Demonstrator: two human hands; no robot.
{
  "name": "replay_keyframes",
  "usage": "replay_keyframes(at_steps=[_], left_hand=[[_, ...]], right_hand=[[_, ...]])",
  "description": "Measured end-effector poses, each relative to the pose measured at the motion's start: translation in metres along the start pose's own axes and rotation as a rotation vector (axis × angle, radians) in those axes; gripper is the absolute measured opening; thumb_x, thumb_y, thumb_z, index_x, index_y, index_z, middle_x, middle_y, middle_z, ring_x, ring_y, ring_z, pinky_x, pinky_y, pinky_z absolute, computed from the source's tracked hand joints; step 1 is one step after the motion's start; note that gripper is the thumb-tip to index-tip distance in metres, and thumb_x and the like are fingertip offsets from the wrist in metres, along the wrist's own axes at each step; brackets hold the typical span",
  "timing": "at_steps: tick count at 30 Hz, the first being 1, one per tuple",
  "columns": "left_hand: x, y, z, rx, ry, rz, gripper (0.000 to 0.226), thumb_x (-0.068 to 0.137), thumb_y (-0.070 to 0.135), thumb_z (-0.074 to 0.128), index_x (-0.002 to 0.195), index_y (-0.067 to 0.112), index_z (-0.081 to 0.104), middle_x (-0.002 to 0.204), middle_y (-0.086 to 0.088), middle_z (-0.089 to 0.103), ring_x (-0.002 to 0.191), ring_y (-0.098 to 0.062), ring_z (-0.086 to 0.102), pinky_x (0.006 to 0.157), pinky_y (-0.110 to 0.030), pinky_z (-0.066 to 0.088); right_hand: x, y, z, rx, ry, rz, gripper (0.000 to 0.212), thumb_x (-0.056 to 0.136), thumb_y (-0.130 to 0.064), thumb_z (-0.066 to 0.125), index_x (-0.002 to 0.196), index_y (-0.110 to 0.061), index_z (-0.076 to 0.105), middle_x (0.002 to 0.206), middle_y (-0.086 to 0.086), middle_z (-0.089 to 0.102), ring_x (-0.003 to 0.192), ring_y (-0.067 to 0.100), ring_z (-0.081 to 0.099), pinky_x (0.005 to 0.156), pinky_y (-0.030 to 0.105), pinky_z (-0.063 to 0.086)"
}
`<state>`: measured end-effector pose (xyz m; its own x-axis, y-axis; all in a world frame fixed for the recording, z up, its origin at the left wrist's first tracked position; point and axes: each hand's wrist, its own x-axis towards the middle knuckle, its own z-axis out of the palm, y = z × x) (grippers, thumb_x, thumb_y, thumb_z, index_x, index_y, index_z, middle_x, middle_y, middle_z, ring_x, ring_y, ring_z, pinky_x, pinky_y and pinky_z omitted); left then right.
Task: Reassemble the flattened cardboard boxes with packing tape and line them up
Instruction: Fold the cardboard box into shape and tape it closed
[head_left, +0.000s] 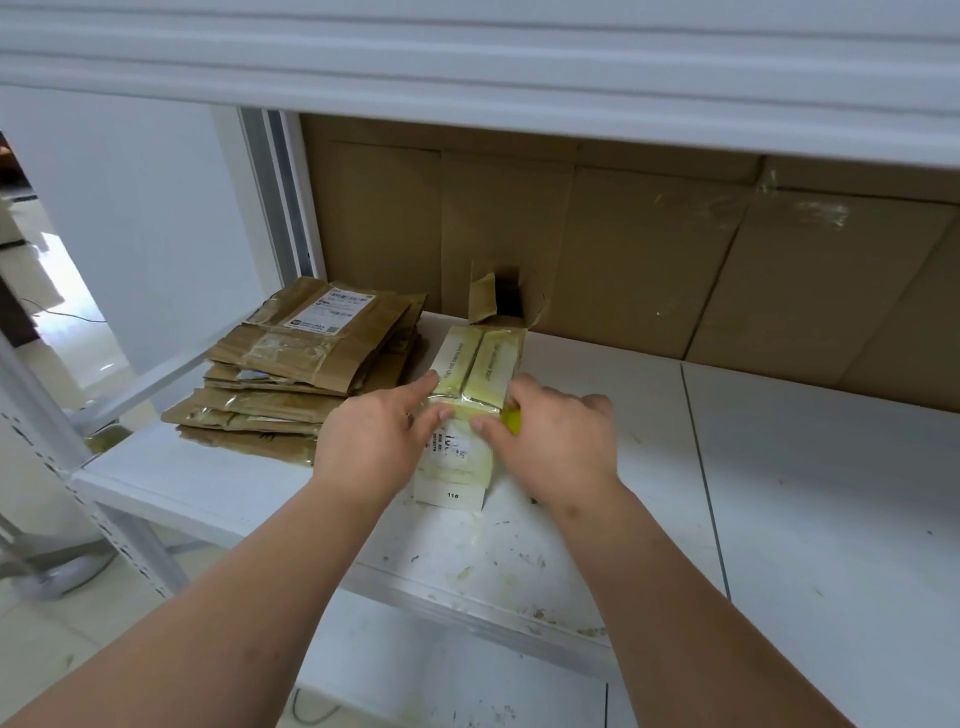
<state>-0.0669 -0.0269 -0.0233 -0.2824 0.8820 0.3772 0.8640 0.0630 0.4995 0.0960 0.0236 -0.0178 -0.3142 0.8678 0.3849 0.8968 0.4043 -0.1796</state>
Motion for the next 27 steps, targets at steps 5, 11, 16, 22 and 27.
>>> replay_keyframes(at_steps=[5,11,16,22,27], left_hand=[[-0.009,-0.008,0.014,-0.138,0.079,-0.069,0.038,0.102,0.032,0.049,0.140,0.034,0.052,0.102,-0.004,0.076,0.081,-0.024,0.066,0.071,-0.033,0.052],[-0.004,-0.008,0.024,-0.335,0.066,-0.200,0.037,0.103,0.030,0.047,0.139,0.038,0.052,0.112,0.002,0.073,0.083,-0.015,0.064,0.075,-0.027,0.049],[-0.002,-0.007,0.033,-0.213,0.006,-0.164,0.045,0.104,0.024,0.040,0.148,0.034,0.042,0.078,0.004,0.064,0.069,-0.017,0.058,0.066,-0.030,0.046],[0.011,0.002,0.034,-0.109,-0.003,-0.191,0.052,0.096,0.059,0.045,0.139,0.029,0.052,0.120,-0.003,0.069,0.111,-0.024,0.063,0.080,-0.034,0.053],[0.017,-0.003,0.039,-0.046,-0.058,-0.133,0.049,0.100,0.051,0.043,0.148,0.039,0.038,0.108,0.002,0.068,0.095,-0.023,0.065,0.069,-0.031,0.049]], right_hand=[[0.002,0.000,0.001,0.022,-0.011,-0.034,0.029,0.092,-0.057,0.050,0.094,-0.028,0.048,0.083,-0.008,0.063,0.081,0.020,0.060,0.090,0.039,0.032],[0.011,0.012,-0.005,0.143,-0.179,-0.012,0.007,0.096,-0.037,0.048,0.096,-0.032,0.044,0.085,-0.008,0.060,0.082,0.021,0.055,0.093,0.035,0.027],[0.007,0.008,0.014,0.042,-0.057,-0.007,0.014,0.098,-0.036,0.046,0.100,-0.024,0.051,0.087,-0.005,0.065,0.075,0.023,0.060,0.080,0.033,0.032],[0.005,0.007,0.021,0.031,-0.030,-0.024,0.012,0.094,-0.034,0.043,0.096,-0.023,0.047,0.082,-0.003,0.061,0.067,0.024,0.053,0.082,0.036,0.040],[0.015,0.005,0.020,0.043,-0.157,0.029,0.025,0.096,-0.049,0.045,0.091,-0.025,0.038,0.085,-0.003,0.064,0.079,0.024,0.061,0.079,0.036,0.038]])
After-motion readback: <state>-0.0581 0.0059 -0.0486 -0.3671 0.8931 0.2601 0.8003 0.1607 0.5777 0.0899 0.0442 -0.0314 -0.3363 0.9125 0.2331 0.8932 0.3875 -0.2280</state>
